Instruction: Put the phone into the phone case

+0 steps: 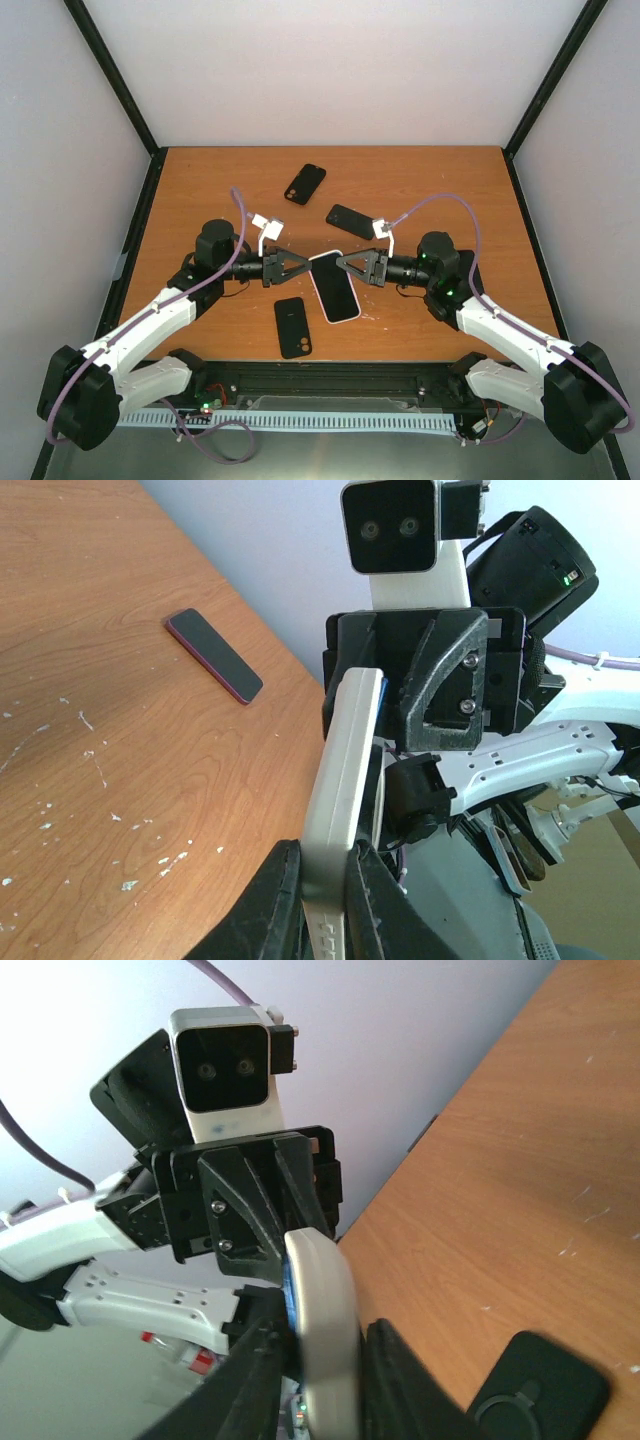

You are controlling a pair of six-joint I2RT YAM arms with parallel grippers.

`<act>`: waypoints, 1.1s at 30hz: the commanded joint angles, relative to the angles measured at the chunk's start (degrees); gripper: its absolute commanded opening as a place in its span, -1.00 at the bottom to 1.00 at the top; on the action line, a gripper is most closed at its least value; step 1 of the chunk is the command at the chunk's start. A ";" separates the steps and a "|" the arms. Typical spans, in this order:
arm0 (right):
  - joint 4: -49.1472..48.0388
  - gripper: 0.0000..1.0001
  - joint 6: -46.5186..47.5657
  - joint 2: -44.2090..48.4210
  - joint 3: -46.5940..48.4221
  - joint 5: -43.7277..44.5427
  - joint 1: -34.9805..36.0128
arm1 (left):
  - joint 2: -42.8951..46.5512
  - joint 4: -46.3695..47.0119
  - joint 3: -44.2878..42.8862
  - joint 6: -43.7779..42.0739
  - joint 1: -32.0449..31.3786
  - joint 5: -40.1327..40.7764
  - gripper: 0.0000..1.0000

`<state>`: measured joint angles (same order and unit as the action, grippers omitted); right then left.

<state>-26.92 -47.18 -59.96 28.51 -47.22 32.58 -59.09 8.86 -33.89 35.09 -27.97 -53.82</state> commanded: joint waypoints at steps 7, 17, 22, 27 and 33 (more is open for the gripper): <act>3.02 -0.43 1.38 -2.43 6.22 -0.12 0.37 | 0.05 -0.46 -2.93 -2.57 -0.32 -1.60 -0.99; 7.40 -0.95 5.71 -2.17 8.33 0.52 0.38 | 0.50 -3.54 -4.15 -1.99 -0.33 2.19 -0.99; 5.16 -0.95 2.14 -1.34 6.98 3.55 0.38 | 0.15 -4.26 -4.85 1.29 -0.33 3.31 -0.79; -2.01 -0.94 -8.63 -1.48 5.18 9.73 0.37 | 1.22 1.91 -1.29 6.02 -0.33 1.57 -0.07; -11.26 -0.95 -16.35 -3.88 5.70 13.90 0.34 | -0.59 7.68 2.44 8.82 -0.33 -1.19 0.15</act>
<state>-27.20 -55.81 -63.20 33.21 -37.71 32.77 -58.92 10.81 -32.93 40.93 -28.08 -52.88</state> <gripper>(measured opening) 0.088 0.554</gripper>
